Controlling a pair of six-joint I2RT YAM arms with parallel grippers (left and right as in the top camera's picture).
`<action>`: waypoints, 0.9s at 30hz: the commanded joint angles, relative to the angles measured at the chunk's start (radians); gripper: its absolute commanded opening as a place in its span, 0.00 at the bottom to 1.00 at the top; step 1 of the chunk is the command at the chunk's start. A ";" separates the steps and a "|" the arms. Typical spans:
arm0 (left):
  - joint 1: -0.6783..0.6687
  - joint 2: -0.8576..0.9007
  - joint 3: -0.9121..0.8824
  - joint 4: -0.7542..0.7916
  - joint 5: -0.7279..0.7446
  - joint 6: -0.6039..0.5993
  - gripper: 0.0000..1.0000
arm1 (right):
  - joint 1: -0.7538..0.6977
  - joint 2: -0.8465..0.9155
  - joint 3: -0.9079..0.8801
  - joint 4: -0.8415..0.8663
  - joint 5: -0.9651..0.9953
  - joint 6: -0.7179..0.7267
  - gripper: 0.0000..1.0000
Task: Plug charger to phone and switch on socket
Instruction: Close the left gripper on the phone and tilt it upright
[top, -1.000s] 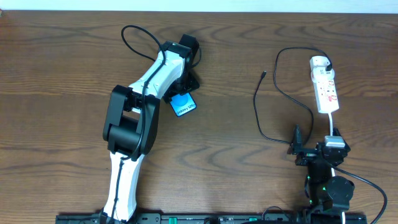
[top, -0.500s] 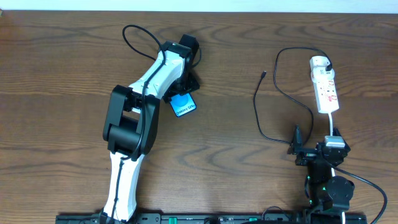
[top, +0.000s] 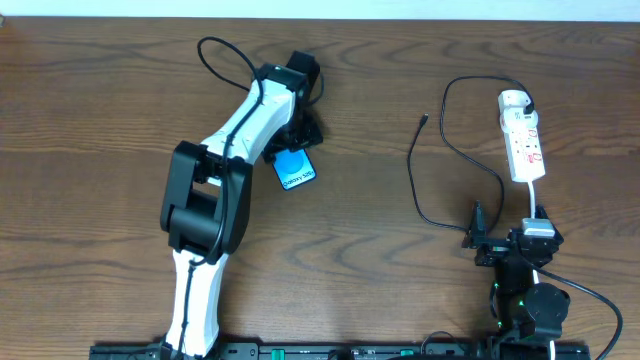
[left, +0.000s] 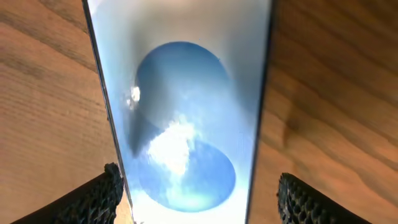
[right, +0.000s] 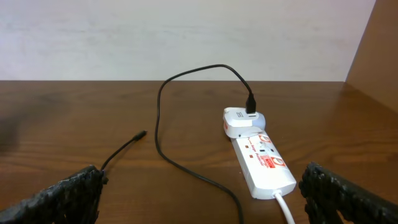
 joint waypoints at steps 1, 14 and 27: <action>-0.001 -0.047 -0.009 -0.022 0.028 0.038 0.80 | 0.007 -0.002 -0.002 -0.003 -0.002 -0.011 0.99; -0.001 -0.050 -0.008 -0.036 0.030 0.051 0.80 | 0.007 -0.002 -0.002 -0.003 -0.002 -0.011 0.99; -0.001 -0.049 -0.010 -0.018 -0.119 0.040 0.98 | 0.007 -0.002 -0.002 -0.003 -0.002 -0.011 0.99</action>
